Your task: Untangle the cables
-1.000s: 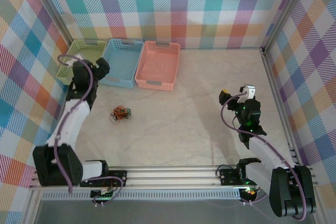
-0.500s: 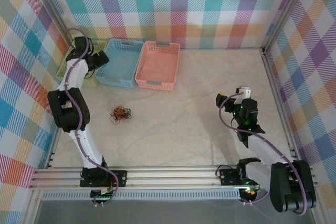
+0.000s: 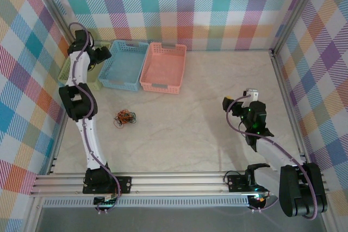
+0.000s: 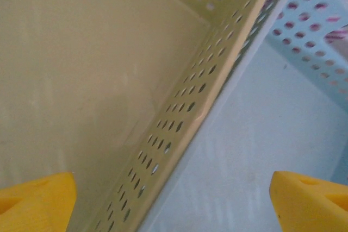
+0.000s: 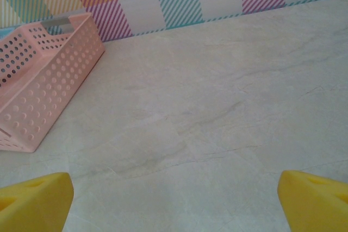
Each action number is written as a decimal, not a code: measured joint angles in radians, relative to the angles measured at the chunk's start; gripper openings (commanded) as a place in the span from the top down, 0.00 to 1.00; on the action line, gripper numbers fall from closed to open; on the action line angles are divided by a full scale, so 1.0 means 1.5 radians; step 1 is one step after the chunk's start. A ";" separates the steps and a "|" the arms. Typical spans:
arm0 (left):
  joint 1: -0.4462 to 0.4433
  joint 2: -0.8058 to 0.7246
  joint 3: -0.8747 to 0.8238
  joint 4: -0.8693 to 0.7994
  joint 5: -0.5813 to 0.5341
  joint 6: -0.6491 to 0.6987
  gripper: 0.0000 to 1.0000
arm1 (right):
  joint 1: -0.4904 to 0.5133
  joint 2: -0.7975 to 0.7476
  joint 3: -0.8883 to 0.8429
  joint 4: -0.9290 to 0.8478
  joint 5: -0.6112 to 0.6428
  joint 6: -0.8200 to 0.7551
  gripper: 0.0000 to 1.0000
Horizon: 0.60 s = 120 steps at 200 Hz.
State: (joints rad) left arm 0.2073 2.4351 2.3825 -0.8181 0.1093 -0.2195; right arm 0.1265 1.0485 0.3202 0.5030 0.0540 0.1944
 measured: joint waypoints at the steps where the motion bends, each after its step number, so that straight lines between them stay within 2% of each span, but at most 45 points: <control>1: 0.000 0.001 0.001 -0.001 0.000 0.000 0.10 | 0.000 0.000 0.000 0.000 0.000 0.000 0.03; 32: -0.002 0.026 0.018 -0.031 0.019 -0.011 0.14 | 0.001 0.005 0.001 0.001 -0.010 0.000 0.03; 56: -0.003 0.034 0.035 -0.045 0.030 -0.023 0.21 | 0.002 0.009 0.004 0.000 -0.015 0.000 0.03; 70: -0.003 0.039 0.044 -0.049 0.039 -0.031 0.28 | 0.002 0.009 0.004 0.000 -0.017 0.000 0.03; 120: -0.030 0.044 0.047 -0.055 0.041 -0.035 0.35 | 0.002 0.009 0.006 0.000 -0.020 0.000 0.03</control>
State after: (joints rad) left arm 0.1627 2.5008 2.4527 -0.9001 0.1715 -0.2722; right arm 0.1287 1.0618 0.3294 0.5034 0.0246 0.1940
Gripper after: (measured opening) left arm 0.662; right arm 0.970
